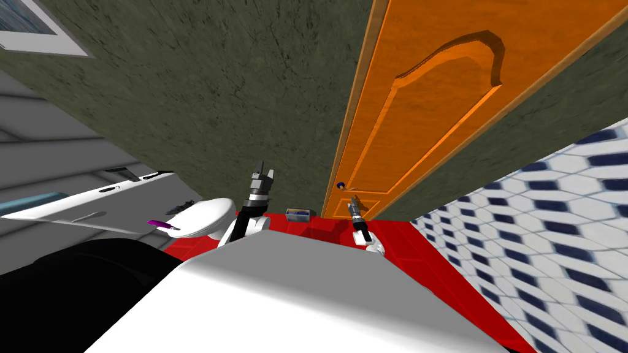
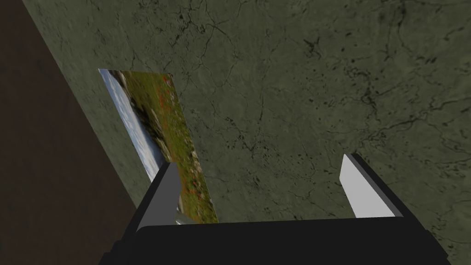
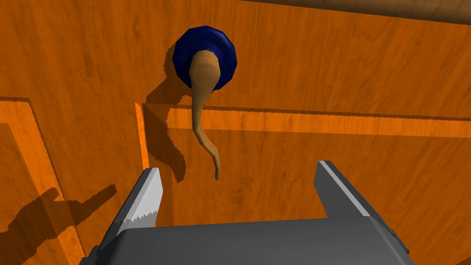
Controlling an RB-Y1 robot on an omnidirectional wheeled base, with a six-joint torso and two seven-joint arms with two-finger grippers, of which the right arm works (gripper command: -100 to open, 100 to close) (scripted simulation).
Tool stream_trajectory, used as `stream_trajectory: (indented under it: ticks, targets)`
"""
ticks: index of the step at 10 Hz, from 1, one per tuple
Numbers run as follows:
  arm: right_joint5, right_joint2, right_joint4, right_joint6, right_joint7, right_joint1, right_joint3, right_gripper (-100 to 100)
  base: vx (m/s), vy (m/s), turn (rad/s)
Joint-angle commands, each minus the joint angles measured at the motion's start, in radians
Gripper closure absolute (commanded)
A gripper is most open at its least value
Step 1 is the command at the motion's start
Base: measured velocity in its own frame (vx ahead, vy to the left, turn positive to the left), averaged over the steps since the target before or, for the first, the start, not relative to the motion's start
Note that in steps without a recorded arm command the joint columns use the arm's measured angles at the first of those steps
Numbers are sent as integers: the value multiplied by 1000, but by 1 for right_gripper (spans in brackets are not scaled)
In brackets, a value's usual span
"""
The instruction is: Pull the door open
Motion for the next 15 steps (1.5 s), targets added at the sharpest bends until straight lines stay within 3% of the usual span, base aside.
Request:
stream_trajectory:
  ticks: [1,5,6,11,12,15]
  targets:
    - [-2,-6,32,1,-5,-14,-1,-100,30,-61,123]
    - [-5,-18,102,-6,-14,-44,-2,-100,23,-48,84]
    - [-4,-16,90,-3,-12,-40,-2,-100,11,-19,17]
    - [-76,-45,127,-13,23,-27,-75,-100,50,-1,268]
    - [-76,-45,127,-13,23,-27,-75,-100,50,-10,83]
    - [-115,-60,147,-18,42,-19,-115,-100,45,-8,184]
